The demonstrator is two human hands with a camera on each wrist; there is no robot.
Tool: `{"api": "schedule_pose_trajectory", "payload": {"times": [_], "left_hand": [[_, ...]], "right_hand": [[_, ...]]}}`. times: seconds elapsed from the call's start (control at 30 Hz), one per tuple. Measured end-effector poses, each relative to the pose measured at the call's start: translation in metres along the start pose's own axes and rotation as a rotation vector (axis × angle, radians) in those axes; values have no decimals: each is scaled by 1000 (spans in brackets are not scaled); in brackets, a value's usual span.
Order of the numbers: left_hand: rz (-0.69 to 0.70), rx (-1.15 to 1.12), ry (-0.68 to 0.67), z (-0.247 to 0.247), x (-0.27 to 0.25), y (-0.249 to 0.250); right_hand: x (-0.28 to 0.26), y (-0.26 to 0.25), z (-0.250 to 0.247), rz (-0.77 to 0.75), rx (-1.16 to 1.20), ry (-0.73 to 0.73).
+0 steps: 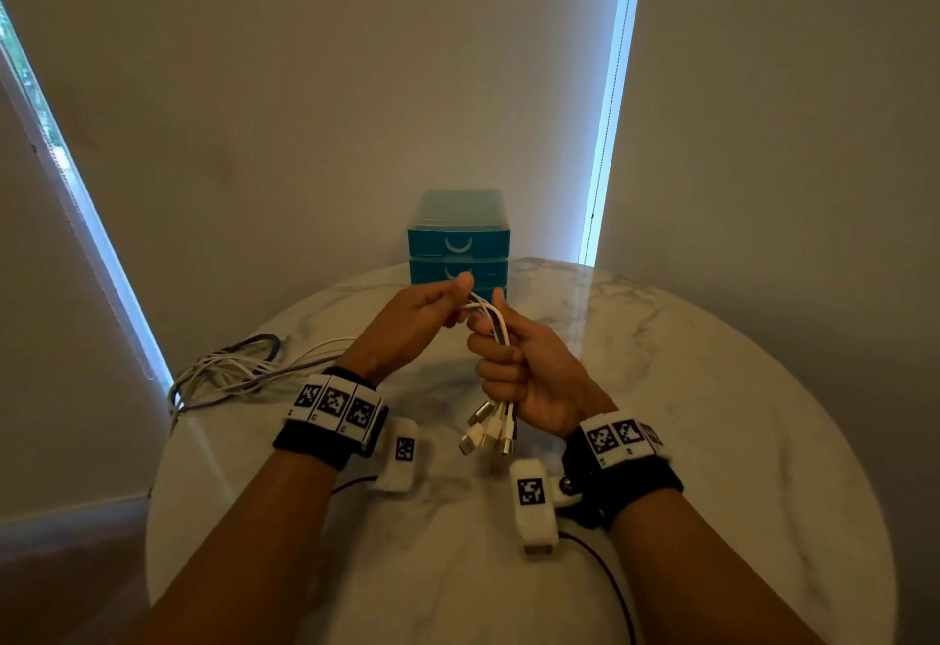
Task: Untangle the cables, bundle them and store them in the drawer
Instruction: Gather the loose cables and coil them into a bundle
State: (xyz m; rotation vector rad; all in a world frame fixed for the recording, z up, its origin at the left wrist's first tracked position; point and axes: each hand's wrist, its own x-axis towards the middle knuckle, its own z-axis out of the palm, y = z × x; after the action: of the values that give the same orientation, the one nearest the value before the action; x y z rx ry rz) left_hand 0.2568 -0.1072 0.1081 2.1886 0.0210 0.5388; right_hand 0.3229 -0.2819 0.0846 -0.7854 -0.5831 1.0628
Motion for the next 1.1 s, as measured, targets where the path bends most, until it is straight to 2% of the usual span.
{"api": "schedule_pose_trajectory", "payload": {"times": [0.17, 0.43, 0.6, 0.77, 0.83, 0.9, 0.97, 1.03, 1.1], "left_hand": [[-138, -170, -55, 0, 4, -1], [-237, 197, -54, 1, 2, -7], [-250, 341, -67, 7, 5, 3], [-231, 140, -229, 14, 7, 20], [-159, 96, -201, 16, 5, 25], [-73, 141, -79, 16, 5, 28], [-21, 185, 15, 16, 6, 32], [5, 234, 50, 17, 8, 38], [9, 286, 36, 23, 7, 41]], "right_hand": [[8, 7, 2, -159, 97, 108], [16, 8, 4, -279, 119, 319], [7, -5, 3, -348, 147, 282], [-2, -15, -9, -439, 348, 214], [-7, -20, -11, -454, 380, 218], [-8, -24, -8, -447, 240, 270], [-5, -20, -4, -421, -15, 394], [-1, -11, -1, -391, -124, 479], [1, -3, 1, -383, -121, 500]]}}
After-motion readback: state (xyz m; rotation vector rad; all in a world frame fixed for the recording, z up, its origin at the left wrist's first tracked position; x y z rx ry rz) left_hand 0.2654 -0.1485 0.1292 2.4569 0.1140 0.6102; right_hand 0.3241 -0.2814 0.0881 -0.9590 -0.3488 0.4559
